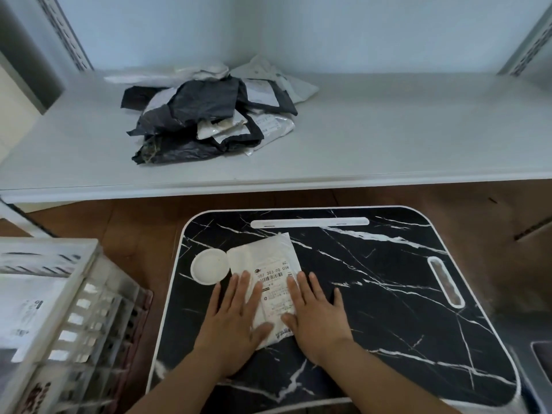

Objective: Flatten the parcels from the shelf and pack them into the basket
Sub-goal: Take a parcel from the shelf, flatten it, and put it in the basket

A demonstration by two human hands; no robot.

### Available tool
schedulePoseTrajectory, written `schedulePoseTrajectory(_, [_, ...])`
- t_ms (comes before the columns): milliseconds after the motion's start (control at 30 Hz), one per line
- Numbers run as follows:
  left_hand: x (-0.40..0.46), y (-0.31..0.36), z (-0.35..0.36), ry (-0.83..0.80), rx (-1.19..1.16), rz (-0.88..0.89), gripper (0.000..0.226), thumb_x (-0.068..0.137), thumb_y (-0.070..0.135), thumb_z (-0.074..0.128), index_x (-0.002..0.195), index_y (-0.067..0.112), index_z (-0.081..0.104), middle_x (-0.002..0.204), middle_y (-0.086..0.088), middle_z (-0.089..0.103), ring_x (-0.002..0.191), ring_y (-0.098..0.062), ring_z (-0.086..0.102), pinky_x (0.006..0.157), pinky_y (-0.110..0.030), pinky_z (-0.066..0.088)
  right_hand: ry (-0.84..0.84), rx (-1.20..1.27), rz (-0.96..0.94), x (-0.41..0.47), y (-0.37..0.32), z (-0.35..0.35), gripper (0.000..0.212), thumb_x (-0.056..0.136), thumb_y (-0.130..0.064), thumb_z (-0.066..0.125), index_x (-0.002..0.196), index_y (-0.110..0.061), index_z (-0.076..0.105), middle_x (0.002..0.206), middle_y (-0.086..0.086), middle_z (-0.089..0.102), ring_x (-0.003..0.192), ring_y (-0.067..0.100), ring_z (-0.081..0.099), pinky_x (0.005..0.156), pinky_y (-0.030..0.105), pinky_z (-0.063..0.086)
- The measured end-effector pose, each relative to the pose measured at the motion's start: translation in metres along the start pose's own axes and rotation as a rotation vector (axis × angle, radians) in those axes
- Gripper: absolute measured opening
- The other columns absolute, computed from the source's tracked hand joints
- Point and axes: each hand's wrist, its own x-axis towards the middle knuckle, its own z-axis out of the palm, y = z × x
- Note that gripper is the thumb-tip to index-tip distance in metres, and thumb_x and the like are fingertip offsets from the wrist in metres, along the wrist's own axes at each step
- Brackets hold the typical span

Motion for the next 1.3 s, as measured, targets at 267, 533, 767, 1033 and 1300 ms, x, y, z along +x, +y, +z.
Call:
schedulePoseTrajectory(267, [-0.012,0.024,-0.041,-0.188,-0.016,-0.16,0.072,0.095,0.06,0.028,0.152,0.03,-0.004,0.159,-0.014,-0.012,0.146,-0.032,-0.017,0.119,-0.047,-0.007,0.064,0.151,0.002,-0.03,-0.002,0.001,0.057,0.102,-0.024,0.036,0.154,-0.022,0.014,0.162,-0.007,0.005,0.147,0.019,0.005,0.116,0.042,0.019])
schedulePoseTrajectory(533, [-0.03,0.039,-0.058,-0.019,-1.005,-0.525,0.072,0.085,0.015,0.065,0.145,0.015,0.026,0.141,-0.009,0.033,0.121,-0.022,0.049,0.097,-0.025,0.042,0.244,1.082,0.486,-0.04,-0.014,0.021,0.059,0.079,-0.013,0.077,0.129,-0.002,0.049,0.115,0.014,0.063,0.086,0.018,0.059,0.086,0.032,0.048])
schedulePoseTrajectory(767, [-0.039,-0.012,-0.08,-0.105,-1.53,-0.565,0.031,0.083,0.007,0.071,0.109,0.017,0.057,0.117,-0.006,0.066,0.101,-0.02,0.064,0.083,-0.037,0.057,0.062,1.447,0.396,-0.035,-0.034,-0.02,0.02,0.079,0.002,0.074,0.093,0.01,0.062,0.077,0.02,0.073,0.061,0.025,0.071,0.054,0.029,0.056])
schedulePoseTrajectory(1033, [-0.063,-0.138,-0.142,0.118,-1.484,-0.488,0.029,0.088,0.009,0.066,0.116,0.011,0.062,0.11,-0.007,0.07,0.095,-0.02,0.069,0.077,-0.033,0.059,0.081,1.32,0.072,0.008,-0.148,-0.087,0.005,0.083,-0.005,0.072,0.087,-0.004,0.069,0.085,0.006,0.075,0.082,0.023,0.072,0.081,0.039,0.057])
schedulePoseTrajectory(1300, [-0.148,-0.295,-0.104,0.515,-1.444,-1.094,0.025,0.09,-0.002,0.057,0.114,0.007,0.057,0.1,-0.015,0.065,0.092,-0.035,0.063,0.077,-0.041,0.054,-0.004,0.877,-0.345,0.041,-0.282,-0.098,0.038,0.088,-0.032,0.068,0.12,-0.016,0.057,0.107,0.002,0.068,0.1,0.016,0.064,0.088,0.029,0.05])
